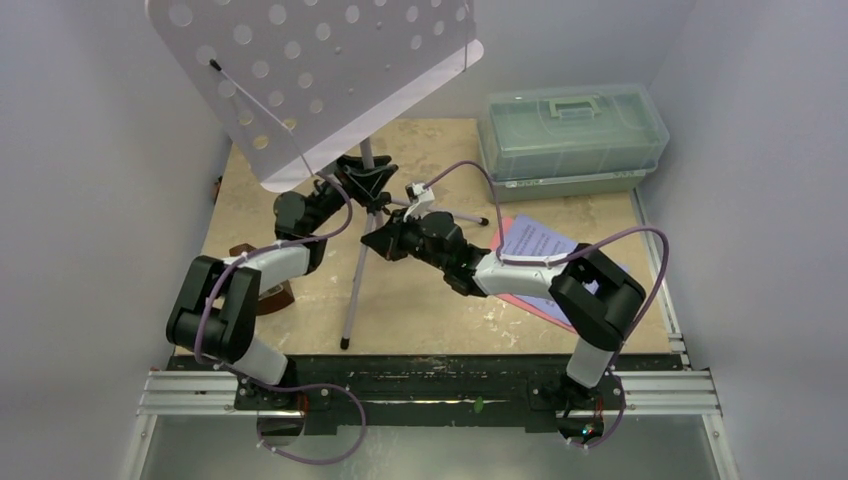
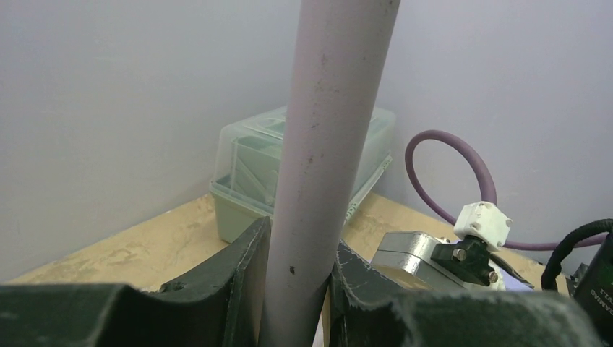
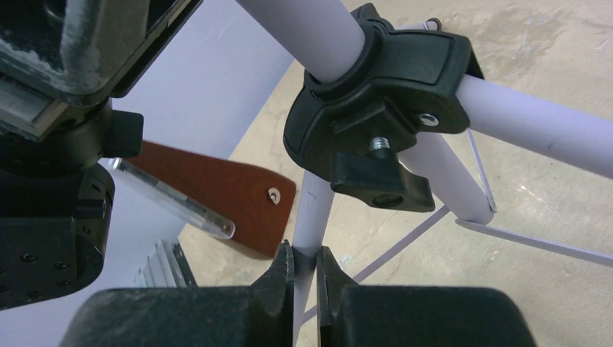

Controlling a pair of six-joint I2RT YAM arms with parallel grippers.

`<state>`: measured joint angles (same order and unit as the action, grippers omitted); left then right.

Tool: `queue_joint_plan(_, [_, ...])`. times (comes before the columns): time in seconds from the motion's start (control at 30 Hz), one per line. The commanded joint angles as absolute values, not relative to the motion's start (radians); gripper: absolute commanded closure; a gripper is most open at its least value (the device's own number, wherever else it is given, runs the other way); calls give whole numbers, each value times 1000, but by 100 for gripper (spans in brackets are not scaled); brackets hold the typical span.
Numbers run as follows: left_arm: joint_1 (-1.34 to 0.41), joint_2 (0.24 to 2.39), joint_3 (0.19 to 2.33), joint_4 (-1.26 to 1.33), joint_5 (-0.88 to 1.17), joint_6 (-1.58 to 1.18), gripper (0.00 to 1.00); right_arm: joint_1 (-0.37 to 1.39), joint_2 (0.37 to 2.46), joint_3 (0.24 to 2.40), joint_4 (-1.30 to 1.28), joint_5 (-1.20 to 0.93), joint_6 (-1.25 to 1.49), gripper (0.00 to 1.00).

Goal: Set up the instrument practice props

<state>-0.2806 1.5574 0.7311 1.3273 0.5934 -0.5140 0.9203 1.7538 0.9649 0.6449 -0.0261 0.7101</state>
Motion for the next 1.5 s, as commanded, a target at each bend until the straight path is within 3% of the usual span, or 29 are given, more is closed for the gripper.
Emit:
queue_joint_plan(0.0, [-331,1415,722,1479,593,-596,100,953,1739,958,472,-112,532,87])
queue_joint_plan(0.13, [-336,1404,724,1418,595,-551,100,953,1627,958,388,-43,410,53])
queue_joint_plan(0.23, [-337,1402,725,1394,591,-540,100,953,1518,944,333,5,284,37])
queue_joint_plan(0.43, [-339,1400,727,1355,574,-528,100,953,1298,773,510,221,33,26])
queue_joint_plan(0.6, [-350,1393,723,1301,555,-487,100,953,1370,840,513,376,-154,20])
queue_joint_plan(0.7, [-351,1394,724,1300,552,-490,100,953,1419,923,411,352,-259,23])
queue_joint_plan(0.9, [-351,1390,723,1310,548,-501,100,951,1427,919,485,205,-349,31])
queue_joint_plan(1.0, [-351,1388,721,1314,547,-508,100,950,1462,960,492,241,-245,48])
queue_joint_plan(1.07, [-351,1387,721,1320,547,-513,100,948,1483,985,485,235,-174,53])
queue_joint_plan(1.23, [-351,1384,721,1332,548,-526,100,925,1531,1009,470,239,54,60])
queue_joint_plan(1.27, [-352,1384,721,1333,548,-528,100,912,1532,1008,467,226,115,64])
queue_joint_plan(1.33, [-351,1382,720,1335,548,-531,100,872,1525,996,457,174,276,92])
queue_joint_plan(1.37, [-351,1382,720,1337,548,-532,100,839,1517,994,437,157,408,100])
queue_joint_plan(1.47, [-351,1382,718,1337,547,-531,100,680,1506,950,372,-39,928,100])
